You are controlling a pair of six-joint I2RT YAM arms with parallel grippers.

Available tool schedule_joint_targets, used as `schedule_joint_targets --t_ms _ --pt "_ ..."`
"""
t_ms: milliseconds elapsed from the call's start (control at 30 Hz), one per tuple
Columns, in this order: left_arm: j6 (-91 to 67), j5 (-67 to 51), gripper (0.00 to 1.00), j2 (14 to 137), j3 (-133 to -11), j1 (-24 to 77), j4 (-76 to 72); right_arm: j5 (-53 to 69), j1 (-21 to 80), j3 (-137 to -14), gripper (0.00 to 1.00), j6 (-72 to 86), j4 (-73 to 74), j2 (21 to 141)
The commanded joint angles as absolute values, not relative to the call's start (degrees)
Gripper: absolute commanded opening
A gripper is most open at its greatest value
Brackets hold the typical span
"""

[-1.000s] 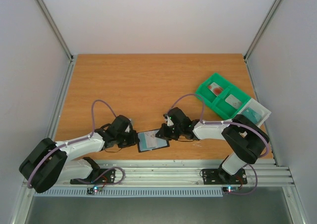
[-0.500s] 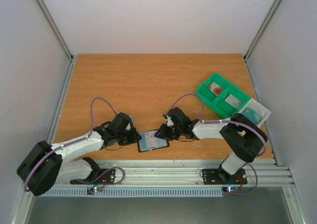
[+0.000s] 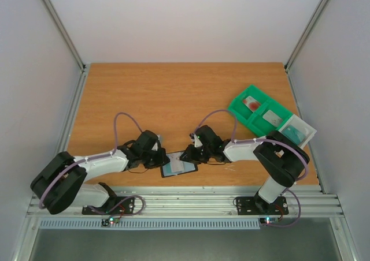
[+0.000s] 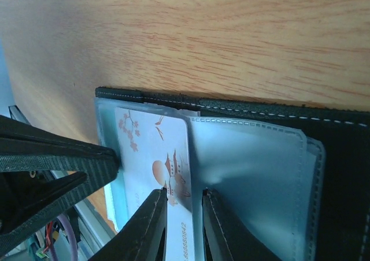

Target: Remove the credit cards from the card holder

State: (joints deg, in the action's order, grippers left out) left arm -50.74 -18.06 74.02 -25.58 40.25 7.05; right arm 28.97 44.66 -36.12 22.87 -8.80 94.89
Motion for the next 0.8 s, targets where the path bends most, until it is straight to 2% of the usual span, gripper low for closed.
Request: schedule_joint_targets --t_ms 0,100,233,533,633,767 --pt "-51.2 -20.2 0.02 77.9 -24.1 40.5 -2.5 29.3 44.4 -36.0 0.18 22.0 -9.9 96.4" --pt "-51.4 -19.9 0.02 78.7 -23.5 40.5 -2.9 29.4 44.2 -35.6 0.13 21.9 -10.0 96.0" --pt "-51.2 -18.8 0.02 78.2 -23.5 40.5 -1.7 29.0 43.5 -35.0 0.02 21.9 -10.1 94.5" --pt "-50.6 -17.9 0.03 77.8 -24.0 40.5 -0.3 27.9 41.5 -33.0 0.01 23.0 -6.5 88.6" --pt "-51.1 -18.2 0.08 76.8 -24.1 40.6 -0.3 26.7 41.4 -32.8 0.01 22.9 -4.5 85.6" --pt "-52.4 -19.3 0.21 74.1 -24.2 40.6 -0.3 25.9 41.4 -32.8 0.01 23.0 -2.6 82.5"
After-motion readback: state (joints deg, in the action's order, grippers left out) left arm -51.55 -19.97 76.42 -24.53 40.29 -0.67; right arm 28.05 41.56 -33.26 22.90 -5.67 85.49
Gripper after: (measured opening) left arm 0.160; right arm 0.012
